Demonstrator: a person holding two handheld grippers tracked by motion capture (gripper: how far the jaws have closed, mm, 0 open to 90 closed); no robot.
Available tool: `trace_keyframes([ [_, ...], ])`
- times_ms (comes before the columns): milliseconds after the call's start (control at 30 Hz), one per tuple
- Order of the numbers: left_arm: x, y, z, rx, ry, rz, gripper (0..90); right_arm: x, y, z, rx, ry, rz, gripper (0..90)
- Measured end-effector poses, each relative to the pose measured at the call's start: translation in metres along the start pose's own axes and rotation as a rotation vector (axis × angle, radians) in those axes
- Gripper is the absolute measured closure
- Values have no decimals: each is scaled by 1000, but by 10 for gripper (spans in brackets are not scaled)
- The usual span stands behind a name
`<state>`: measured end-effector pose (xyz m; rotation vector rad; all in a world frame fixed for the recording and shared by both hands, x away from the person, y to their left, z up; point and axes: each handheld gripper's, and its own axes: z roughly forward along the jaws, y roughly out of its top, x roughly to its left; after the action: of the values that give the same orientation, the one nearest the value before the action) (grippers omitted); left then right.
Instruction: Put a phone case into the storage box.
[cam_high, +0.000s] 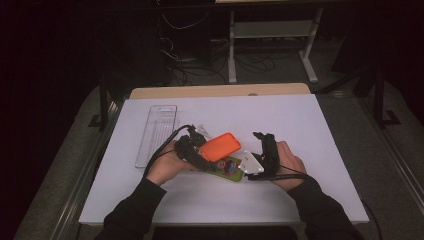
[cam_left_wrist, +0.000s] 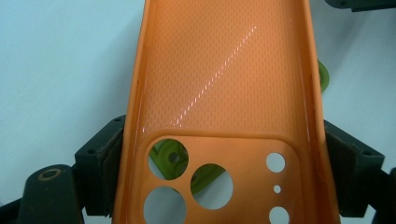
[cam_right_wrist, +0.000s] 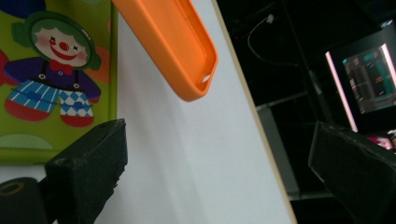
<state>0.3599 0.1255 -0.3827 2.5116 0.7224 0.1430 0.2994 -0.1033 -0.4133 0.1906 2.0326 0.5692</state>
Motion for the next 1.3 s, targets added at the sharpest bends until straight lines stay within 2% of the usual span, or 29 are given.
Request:
trace_keyframes([
  [167,2,0,1,-5,-4,-14,161,6,3,1,-4,-50,-89,42],
  [233,5,1,0,14,-4,7,161,8,3,1,-19,-74,-133,44],
  [333,6,1,-1,10,0,0,161,11,3,1,-20,-100,-180,46],
  [433,6,1,-2,-2,1,-12,161,13,3,0,-16,-113,-198,48],
  [467,7,1,-3,1,2,-3,161,13,3,0,-20,-114,-211,49],
  [500,6,2,-2,-13,0,-15,161,13,3,1,-23,-114,-214,50],
  [567,5,3,-4,-4,-1,1,161,18,5,-1,-11,-107,-192,56],
  [667,3,5,-4,-4,0,2,161,20,8,1,-26,-119,-229,64],
  [700,3,5,-4,-4,-2,8,161,22,9,1,-23,-116,-221,69],
  [733,2,6,-4,-6,-3,3,161,21,10,1,-37,-123,-253,77],
  [800,0,8,-4,-4,-3,9,161,20,12,1,-48,-138,-266,86],
  [900,-1,10,-3,0,-2,16,161,22,13,1,-44,-140,-256,118],
  [933,-2,11,-3,-4,-1,16,161,21,14,1,-45,-136,-273,129],
  [967,-2,12,-3,-4,0,19,161,20,15,1,-49,-145,-301,134],
  [1000,-2,12,-3,-4,-1,20,161,23,15,1,-54,-160,-267,137],
  [1133,-4,14,-3,-6,-4,24,161,24,19,3,-66,-190,-317,156],
  [1300,-6,14,-3,-5,-4,31,161,28,22,5,-68,-203,-357,260],
])
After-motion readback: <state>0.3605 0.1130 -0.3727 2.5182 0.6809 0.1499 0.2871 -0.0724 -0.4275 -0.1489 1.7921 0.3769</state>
